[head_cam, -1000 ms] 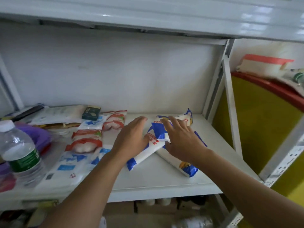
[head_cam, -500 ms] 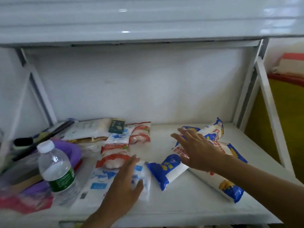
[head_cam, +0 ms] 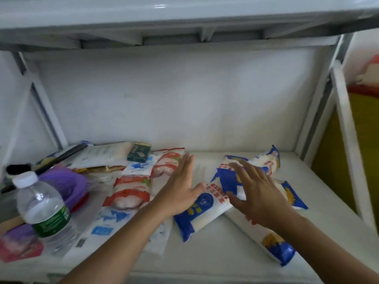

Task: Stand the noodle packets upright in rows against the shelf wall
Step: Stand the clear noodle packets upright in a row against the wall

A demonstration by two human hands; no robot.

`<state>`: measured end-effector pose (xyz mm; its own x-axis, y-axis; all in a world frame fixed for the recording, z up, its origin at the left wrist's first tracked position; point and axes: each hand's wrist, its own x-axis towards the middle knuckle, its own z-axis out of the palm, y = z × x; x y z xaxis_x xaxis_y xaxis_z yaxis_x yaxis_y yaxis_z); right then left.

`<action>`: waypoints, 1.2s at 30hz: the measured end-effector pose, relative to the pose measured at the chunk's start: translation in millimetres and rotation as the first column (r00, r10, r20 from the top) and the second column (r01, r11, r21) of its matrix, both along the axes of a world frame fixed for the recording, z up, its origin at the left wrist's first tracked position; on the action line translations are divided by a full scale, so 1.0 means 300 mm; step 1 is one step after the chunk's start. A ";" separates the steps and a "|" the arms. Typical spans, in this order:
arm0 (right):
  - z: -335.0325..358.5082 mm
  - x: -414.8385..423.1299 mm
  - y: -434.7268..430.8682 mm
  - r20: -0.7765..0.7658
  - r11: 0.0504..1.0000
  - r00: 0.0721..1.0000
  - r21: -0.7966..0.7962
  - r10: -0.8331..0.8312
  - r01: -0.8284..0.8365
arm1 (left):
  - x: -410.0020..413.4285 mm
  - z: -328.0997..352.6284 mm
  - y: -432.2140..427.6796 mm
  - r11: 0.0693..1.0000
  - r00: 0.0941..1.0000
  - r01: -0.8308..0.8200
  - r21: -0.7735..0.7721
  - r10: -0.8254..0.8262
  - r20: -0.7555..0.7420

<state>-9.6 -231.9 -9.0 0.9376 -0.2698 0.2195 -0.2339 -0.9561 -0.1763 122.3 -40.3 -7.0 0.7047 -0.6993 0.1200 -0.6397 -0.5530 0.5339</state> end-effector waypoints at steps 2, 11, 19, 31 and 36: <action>-0.015 -0.031 -0.017 -0.046 1.000 0.999 -0.006 -0.015 0.015 | -0.007 -0.011 -0.024 0.999 0.996 0.044 -0.003 -0.043 0.084; -0.002 0.002 -0.035 -0.080 1.000 0.996 -0.004 0.026 -0.026 | -0.059 -0.019 0.026 0.999 0.972 0.020 0.024 -0.025 0.234; -0.020 0.067 -0.038 -0.182 0.994 0.983 -0.107 0.005 -0.024 | 0.012 -0.029 0.057 0.993 0.983 -0.001 0.117 -0.021 0.184; -0.050 0.101 -0.012 -0.138 0.972 0.964 -0.088 -0.227 0.216 | 0.087 -0.118 -0.021 0.942 0.973 -0.111 0.318 0.039 0.226; 0.037 0.051 -0.009 -0.017 0.972 0.972 0.002 -0.234 0.234 | 0.062 -0.101 -0.024 0.960 0.969 -0.088 0.267 0.021 0.244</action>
